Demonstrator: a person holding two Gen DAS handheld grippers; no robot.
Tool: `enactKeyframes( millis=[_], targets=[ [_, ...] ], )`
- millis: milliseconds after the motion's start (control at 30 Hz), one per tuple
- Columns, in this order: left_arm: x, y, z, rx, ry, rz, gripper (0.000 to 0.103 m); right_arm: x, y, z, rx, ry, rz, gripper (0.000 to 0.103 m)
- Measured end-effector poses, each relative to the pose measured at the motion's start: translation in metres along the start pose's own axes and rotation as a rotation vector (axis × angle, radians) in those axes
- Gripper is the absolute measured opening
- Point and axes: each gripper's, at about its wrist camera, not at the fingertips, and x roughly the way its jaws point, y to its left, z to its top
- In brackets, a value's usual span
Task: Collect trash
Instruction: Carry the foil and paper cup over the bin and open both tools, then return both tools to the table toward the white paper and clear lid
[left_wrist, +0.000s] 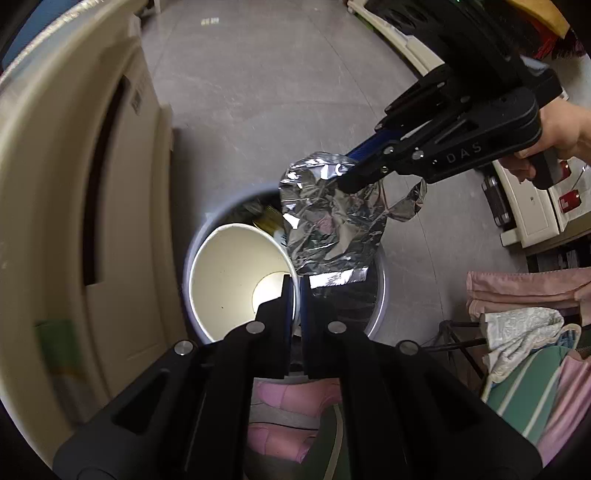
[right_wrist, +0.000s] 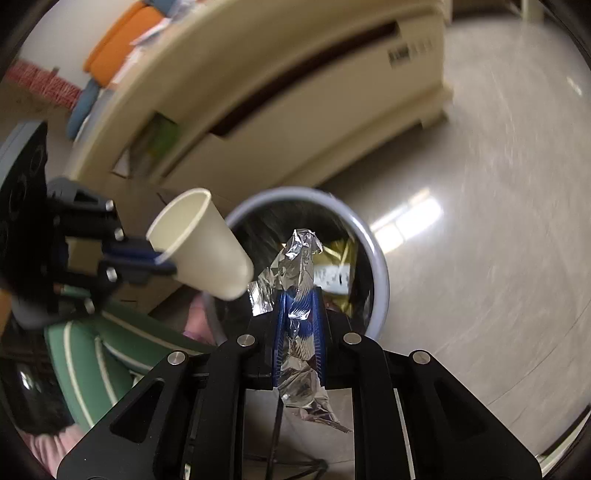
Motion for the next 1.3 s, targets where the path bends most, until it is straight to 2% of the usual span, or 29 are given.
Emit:
enactKeyframes(
  millis=[100, 133, 167, 200, 233, 300, 400, 500, 567, 633, 700, 800, 833, 867, 900, 1000, 1033, 1133, 1300],
  targets=[
    [0.028, -0.006, -0.001, 0.025, 0.063, 0.007, 0.004, 0.021, -0.015, -0.006, 0.022, 0.045, 0.007, 0.021],
    [0.035, -0.009, 0.000, 0.041, 0.084, 0.018, 0.017, 0.026, -0.017, -0.006, 0.027, 0.062, 0.005, 0.040],
    [0.039, -0.010, -0.001, 0.054, 0.100, 0.017, 0.024, 0.029, -0.018, -0.007, 0.022, 0.068, -0.004, 0.047],
    [0.040, -0.011, -0.001, 0.060, 0.097, 0.013, 0.037, 0.029, -0.018, -0.007, 0.006, 0.061, -0.016, 0.058],
    [0.039, -0.010, -0.001, 0.058, 0.087, 0.013, 0.042, 0.028, -0.019, -0.007, 0.003, 0.053, -0.017, 0.062],
    [0.035, -0.003, -0.001, 0.034, 0.071, 0.010, 0.053, 0.025, -0.022, -0.007, 0.012, 0.046, -0.006, 0.062],
    [0.025, 0.006, 0.001, 0.017, 0.046, 0.002, 0.055, 0.016, -0.027, -0.003, 0.022, 0.023, 0.014, 0.064],
    [-0.002, 0.011, 0.007, 0.011, -0.019, -0.008, 0.057, -0.001, -0.025, 0.000, 0.012, -0.013, 0.032, 0.064],
    [-0.034, 0.016, 0.010, -0.001, -0.086, -0.028, 0.059, -0.021, -0.019, 0.007, -0.015, -0.065, 0.035, 0.065],
    [-0.077, 0.022, 0.011, -0.011, -0.182, -0.033, 0.070, -0.046, -0.008, 0.017, -0.055, -0.123, 0.039, 0.068],
    [-0.122, 0.034, 0.005, -0.014, -0.274, 0.004, 0.076, -0.072, 0.006, 0.031, -0.104, -0.194, 0.057, 0.072],
    [-0.181, 0.066, -0.009, -0.041, -0.358, 0.122, 0.078, -0.111, 0.038, 0.061, -0.199, -0.296, 0.065, 0.081],
    [-0.197, 0.081, -0.014, -0.067, -0.377, 0.158, 0.080, -0.122, 0.051, 0.074, -0.230, -0.320, 0.073, 0.081],
    [-0.214, 0.099, -0.022, -0.103, -0.392, 0.202, 0.087, -0.130, 0.064, 0.089, -0.255, -0.335, 0.085, 0.082],
    [-0.228, 0.115, -0.029, -0.138, -0.407, 0.245, 0.090, -0.135, 0.077, 0.104, -0.277, -0.350, 0.097, 0.082],
    [-0.264, 0.170, -0.059, -0.267, -0.454, 0.342, 0.092, -0.140, 0.114, 0.150, -0.326, -0.366, 0.138, 0.082],
    [-0.272, 0.185, -0.067, -0.298, -0.463, 0.361, 0.095, -0.137, 0.127, 0.169, -0.338, -0.361, 0.155, 0.082],
    [-0.280, 0.228, -0.093, -0.370, -0.452, 0.420, 0.096, -0.120, 0.156, 0.222, -0.353, -0.333, 0.191, 0.082],
    [-0.270, 0.295, -0.124, -0.448, -0.400, 0.419, 0.096, -0.077, 0.194, 0.315, -0.316, -0.300, 0.216, 0.082]
  ],
)
